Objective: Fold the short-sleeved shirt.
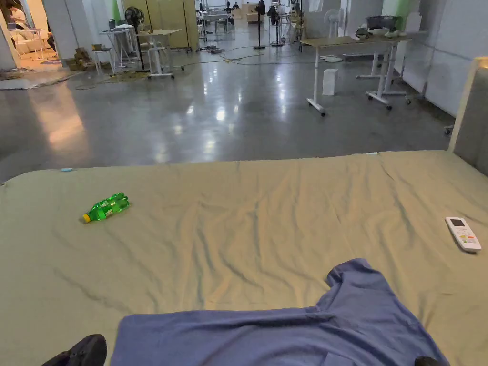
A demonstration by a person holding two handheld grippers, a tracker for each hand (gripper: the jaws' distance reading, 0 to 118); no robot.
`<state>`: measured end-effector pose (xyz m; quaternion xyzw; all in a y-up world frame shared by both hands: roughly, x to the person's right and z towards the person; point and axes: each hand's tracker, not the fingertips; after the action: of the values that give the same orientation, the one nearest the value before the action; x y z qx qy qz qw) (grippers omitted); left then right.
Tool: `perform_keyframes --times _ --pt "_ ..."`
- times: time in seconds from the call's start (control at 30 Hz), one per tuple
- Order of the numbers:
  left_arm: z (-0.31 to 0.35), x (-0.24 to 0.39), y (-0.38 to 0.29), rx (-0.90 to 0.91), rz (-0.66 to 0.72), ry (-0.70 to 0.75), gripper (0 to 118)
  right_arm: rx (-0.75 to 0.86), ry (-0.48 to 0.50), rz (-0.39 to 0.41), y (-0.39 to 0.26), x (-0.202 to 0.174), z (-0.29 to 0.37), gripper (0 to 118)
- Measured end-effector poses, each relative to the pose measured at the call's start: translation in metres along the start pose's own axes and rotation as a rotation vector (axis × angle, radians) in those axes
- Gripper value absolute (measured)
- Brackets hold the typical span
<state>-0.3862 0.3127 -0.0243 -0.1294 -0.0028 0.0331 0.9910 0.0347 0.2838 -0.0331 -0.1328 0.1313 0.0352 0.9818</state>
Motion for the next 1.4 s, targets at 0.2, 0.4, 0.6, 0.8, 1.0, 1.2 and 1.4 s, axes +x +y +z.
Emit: perform_keyframes --times 0.2,0.4,0.6,0.8,1.0,1.2,1.4 --pt "-0.084 -0.086 -0.001 -0.164 0.164 0.029 0 -0.127 -0.010 -0.064 -0.026 0.013 -0.007 0" --pt "-0.218 -0.103 -0.036 -0.432 0.307 -0.028 21 -0.206 -0.039 -0.107 -0.049 0.029 -0.019 0" --pt "-0.330 -0.129 -0.084 -0.656 0.251 0.078 72 -0.311 -0.081 -0.086 -0.070 0.045 -0.033 0" --pt "-0.376 -0.125 -0.107 -0.789 0.181 0.147 67 -0.379 -0.098 -0.105 -0.087 0.051 -0.039 0" --pt "-0.374 -0.088 -0.106 -0.799 -0.021 0.143 22 -0.407 -0.101 -0.097 -0.093 0.057 -0.043 0" --pt "-0.404 -0.077 -0.117 -0.874 -0.101 0.154 16 -0.366 -0.054 -0.100 -0.078 0.086 -0.087 0" --pt "-0.404 -0.062 -0.110 -0.933 -0.101 0.142 15 -0.393 -0.069 -0.222 -0.042 0.173 -0.208 79"
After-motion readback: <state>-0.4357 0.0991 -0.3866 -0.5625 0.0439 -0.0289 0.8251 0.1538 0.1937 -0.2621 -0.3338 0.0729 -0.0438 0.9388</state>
